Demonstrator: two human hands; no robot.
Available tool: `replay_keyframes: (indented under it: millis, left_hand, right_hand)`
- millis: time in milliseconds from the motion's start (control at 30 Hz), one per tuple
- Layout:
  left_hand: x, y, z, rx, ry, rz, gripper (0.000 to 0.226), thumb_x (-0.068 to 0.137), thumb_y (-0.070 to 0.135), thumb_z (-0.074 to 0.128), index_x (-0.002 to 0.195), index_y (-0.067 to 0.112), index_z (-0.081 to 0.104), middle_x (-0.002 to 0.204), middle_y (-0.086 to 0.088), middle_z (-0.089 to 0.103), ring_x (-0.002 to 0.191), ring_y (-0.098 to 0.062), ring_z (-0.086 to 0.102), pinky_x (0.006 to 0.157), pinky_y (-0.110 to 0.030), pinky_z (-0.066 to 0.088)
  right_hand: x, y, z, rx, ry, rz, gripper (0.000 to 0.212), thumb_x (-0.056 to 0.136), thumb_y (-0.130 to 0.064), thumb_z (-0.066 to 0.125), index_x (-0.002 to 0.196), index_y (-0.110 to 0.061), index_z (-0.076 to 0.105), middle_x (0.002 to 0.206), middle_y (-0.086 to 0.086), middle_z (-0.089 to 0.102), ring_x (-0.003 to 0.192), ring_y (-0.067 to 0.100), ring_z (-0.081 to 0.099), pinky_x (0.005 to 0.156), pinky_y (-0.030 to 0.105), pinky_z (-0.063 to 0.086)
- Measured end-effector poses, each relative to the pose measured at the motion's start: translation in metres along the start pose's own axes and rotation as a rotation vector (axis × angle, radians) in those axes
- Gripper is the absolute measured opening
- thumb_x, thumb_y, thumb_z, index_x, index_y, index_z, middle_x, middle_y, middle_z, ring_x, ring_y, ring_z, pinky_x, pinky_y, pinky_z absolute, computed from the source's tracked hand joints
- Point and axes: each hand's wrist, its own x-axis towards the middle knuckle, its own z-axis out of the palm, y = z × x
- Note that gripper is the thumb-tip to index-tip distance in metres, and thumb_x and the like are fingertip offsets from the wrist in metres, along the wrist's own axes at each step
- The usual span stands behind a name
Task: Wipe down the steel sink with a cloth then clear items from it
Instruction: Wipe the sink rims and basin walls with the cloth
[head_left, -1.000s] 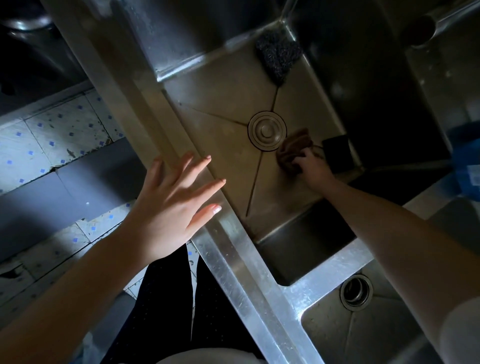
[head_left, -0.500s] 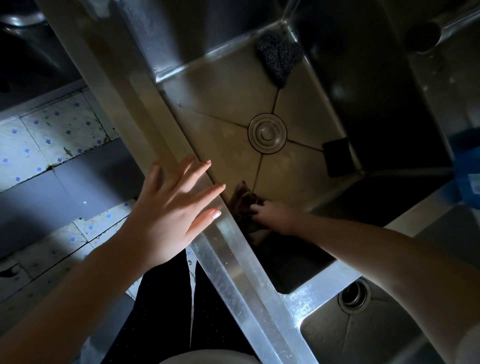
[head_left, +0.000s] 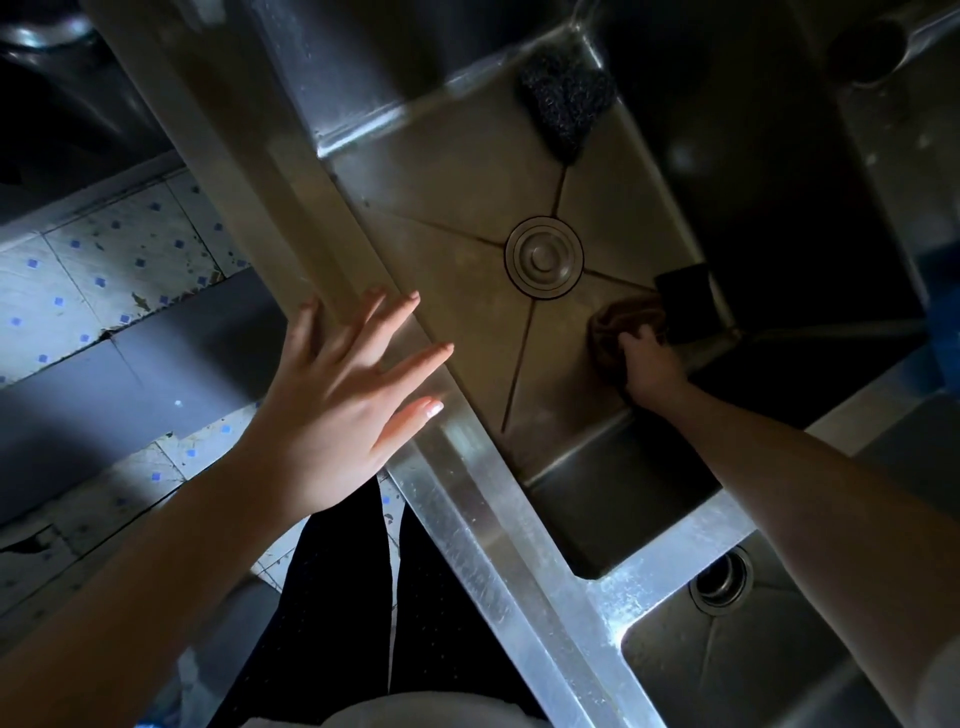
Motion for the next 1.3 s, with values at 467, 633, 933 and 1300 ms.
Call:
replay_keyframes:
  millis: [467,633,933,1300]
  left_hand:
    - [0.004,-0.03,-0.013,0.019,-0.001,-0.055,0.056,0.09,0.046,0.037,0.137,0.017,0.047,0.146,-0.019,0.037,0.129,-0.037,0.044,0.099,-0.06,0.029]
    - [0.008,-0.056,-0.02,0.058,-0.017,-0.06,0.056,0.091,0.047,0.037,0.136,0.015,0.048,0.146,-0.02,0.037,0.128,-0.036,0.045,0.101,-0.062,0.028]
    - [0.036,-0.095,-0.027,0.06,-0.004,-0.04,0.055,0.091,0.048,0.035,0.135,0.018,0.049,0.147,-0.018,0.036,0.128,-0.035,0.045,0.102,-0.061,0.024]
    - [0.054,-0.135,-0.037,0.078,-0.008,-0.048,0.053,0.091,0.049,0.036,0.136,0.024,0.048,0.148,-0.015,0.036,0.131,-0.033,0.041,0.105,-0.06,0.018]
  right_hand:
    - [-0.054,-0.119,0.041,0.24,-0.119,-0.381,0.011,0.089,-0.003,0.048,0.098,-0.005,0.055,0.096,0.012,0.053,0.083,0.023,0.054,0.067,0.025,0.043]
    - [-0.044,-0.14,0.036,0.244,-0.028,-0.413,0.023,0.092,-0.002,0.046,0.112,0.0,0.057,0.119,0.019,0.052,0.108,0.031,0.05,0.091,0.034,0.04]
    - [0.014,-0.207,-0.039,0.39,0.058,-0.423,0.028,0.089,-0.018,0.059,0.115,-0.01,0.064,0.119,0.014,0.052,0.105,0.032,0.057,0.084,0.03,0.044]
    - [0.098,-0.293,-0.114,0.373,0.21,-0.41,0.027,0.09,-0.023,0.055,0.114,-0.015,0.065,0.125,0.009,0.053,0.111,0.027,0.056,0.087,0.032,0.047]
